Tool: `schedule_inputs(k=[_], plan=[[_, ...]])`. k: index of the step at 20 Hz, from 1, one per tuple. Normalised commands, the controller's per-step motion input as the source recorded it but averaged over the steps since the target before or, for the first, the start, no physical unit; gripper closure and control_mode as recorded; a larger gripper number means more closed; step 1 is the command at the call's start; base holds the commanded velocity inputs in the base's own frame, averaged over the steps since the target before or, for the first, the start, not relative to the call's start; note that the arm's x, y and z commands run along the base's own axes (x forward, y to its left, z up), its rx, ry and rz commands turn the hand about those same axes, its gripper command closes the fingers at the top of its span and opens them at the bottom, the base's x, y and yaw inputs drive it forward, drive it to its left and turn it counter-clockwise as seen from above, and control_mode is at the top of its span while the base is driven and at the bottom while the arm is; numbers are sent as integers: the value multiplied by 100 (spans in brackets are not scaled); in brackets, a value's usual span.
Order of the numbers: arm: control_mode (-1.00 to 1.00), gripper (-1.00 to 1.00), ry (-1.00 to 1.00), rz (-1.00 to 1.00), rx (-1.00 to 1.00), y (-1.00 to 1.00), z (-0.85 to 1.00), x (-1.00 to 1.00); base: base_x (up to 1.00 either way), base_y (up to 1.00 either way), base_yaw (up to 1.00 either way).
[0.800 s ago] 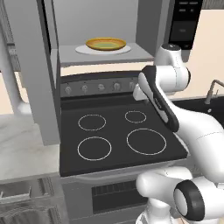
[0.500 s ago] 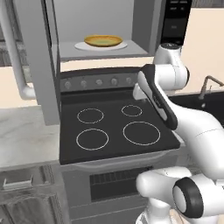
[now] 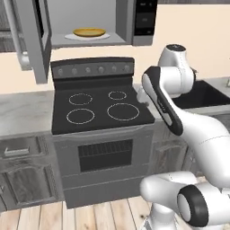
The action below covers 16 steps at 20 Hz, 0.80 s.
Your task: Pick the hotdog bun from the counter and place it in the microwave.
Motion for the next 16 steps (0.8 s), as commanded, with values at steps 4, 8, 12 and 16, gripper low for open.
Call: schedule_inputs(k=[4,8,12,16], plan=[[100,-100,0,0,0,0,0,0,-9,-3,-8],[100,-100,0,0,0,0,0,0,1,-22,-9],[100,-100,0,0,0,0,0,0,6,-79,0],[100,-100,0,0,0,0,0,0,16,-94,-1]])
